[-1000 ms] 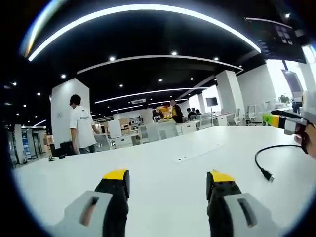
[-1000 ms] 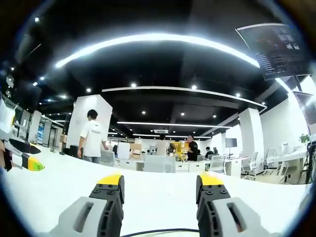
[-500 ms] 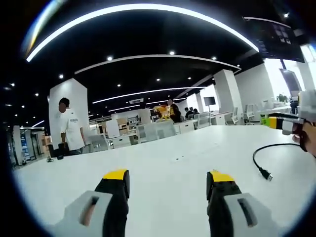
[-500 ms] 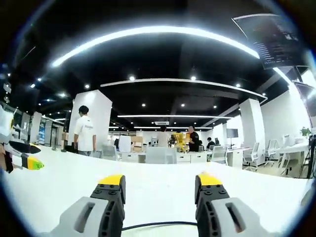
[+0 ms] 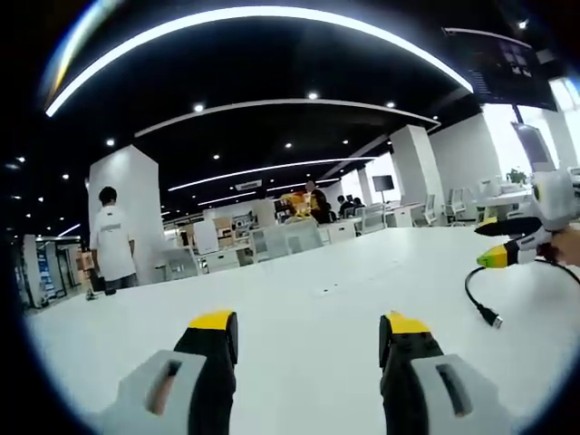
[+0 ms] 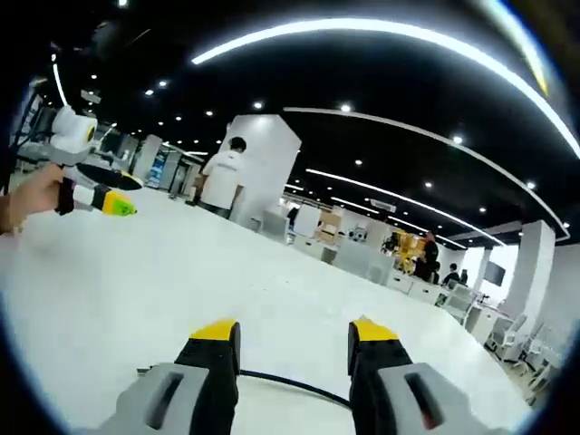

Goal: Find the data cable on the table. Grasp the USB connector end of the cable and insert it into the USB port on the table

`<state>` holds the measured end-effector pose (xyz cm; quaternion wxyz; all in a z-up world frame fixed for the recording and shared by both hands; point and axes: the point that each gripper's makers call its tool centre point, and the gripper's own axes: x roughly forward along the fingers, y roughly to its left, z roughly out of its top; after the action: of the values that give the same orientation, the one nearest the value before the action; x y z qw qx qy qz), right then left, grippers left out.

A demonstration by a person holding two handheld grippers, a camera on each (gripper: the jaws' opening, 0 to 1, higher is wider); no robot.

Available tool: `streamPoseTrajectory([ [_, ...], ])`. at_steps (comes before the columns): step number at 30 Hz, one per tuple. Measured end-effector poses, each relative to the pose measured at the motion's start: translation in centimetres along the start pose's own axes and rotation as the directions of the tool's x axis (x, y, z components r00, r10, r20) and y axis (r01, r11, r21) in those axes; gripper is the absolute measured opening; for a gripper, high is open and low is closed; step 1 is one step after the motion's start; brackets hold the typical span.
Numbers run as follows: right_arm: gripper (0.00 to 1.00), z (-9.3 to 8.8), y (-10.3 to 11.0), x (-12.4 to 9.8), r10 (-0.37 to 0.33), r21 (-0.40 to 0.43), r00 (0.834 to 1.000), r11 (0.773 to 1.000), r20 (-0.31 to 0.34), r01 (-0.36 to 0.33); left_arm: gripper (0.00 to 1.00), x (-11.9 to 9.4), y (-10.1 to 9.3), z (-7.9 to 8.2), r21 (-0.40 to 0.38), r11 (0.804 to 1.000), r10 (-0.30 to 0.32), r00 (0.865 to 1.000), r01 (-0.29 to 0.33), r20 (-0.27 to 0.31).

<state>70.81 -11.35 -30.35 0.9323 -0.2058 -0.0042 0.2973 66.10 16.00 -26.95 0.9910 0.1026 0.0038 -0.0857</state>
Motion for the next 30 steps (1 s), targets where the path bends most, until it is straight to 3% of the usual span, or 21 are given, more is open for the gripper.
streamPoseTrajectory([
  [4, 0.46, -1.7, 0.8, 0.1, 0.116, -0.028, 0.990, 0.993, -0.085, -0.118, 0.63, -0.1, 0.0, 0.1, -0.001, 1.000, -0.002, 1.000, 0.002, 0.001],
  [10, 0.45, -2.3, 1.4, 0.0, 0.179, -0.029, 0.977, 0.983, -0.113, -0.183, 0.63, -0.2, 0.1, 0.2, -0.001, 1.000, -0.004, 1.000, 0.004, 0.003],
  [20, 0.40, -4.5, 3.2, 0.4, 0.310, -0.034, 0.926, 0.945, -0.216, -0.324, 0.63, -0.4, 0.3, 0.1, -0.003, 1.000, -0.003, 1.000, 0.003, 0.002],
  [27, 0.37, -5.7, 3.1, 1.1, 0.347, -0.033, 0.902, 0.930, -0.257, -0.367, 0.63, -0.5, 0.3, 0.1, 0.001, 1.000, 0.002, 1.000, -0.002, 0.006],
  [30, 0.36, -6.2, 3.5, 1.4, 0.386, -0.026, 0.878, 0.912, -0.282, -0.410, 0.63, -0.6, 0.4, 0.0, 0.003, 1.000, 0.004, 1.000, -0.004, 0.005],
])
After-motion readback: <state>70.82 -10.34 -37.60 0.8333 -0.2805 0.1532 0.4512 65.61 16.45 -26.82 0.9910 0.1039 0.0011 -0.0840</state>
